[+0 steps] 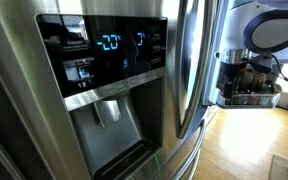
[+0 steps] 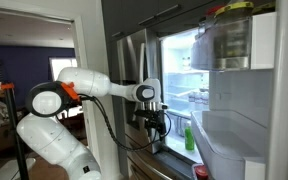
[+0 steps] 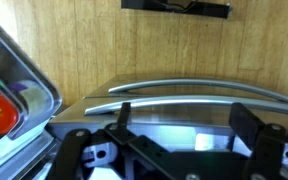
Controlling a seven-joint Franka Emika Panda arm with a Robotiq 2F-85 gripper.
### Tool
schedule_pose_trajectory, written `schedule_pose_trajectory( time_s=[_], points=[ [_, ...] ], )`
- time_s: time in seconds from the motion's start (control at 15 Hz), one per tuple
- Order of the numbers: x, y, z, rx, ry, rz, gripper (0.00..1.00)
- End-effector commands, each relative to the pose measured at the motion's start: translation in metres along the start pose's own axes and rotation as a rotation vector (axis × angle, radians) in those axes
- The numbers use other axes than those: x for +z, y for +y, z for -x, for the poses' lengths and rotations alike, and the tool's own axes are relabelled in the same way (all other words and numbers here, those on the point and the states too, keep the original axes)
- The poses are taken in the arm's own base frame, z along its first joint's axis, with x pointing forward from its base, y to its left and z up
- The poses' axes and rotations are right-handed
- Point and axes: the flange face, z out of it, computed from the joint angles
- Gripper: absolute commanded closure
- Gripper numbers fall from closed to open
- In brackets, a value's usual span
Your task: Move the green bottle to the middle shelf
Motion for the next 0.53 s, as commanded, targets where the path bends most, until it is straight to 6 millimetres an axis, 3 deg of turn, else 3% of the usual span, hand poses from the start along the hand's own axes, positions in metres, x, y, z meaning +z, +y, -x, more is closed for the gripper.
schedule_pose_trajectory(
  time_s=[0.0,0.27,0.33,0.47],
  points=[
    [0.011,0.026,-0.032,0.009,0.107,0.021,0.0],
    [0.019,0.028,-0.073,0.033,0.243,-0.047,0.0],
    [0.013,0.026,-0.054,0.035,0.215,-0.007,0.0],
    [0.018,0.026,-0.061,0.034,0.214,-0.01,0.0]
  ],
)
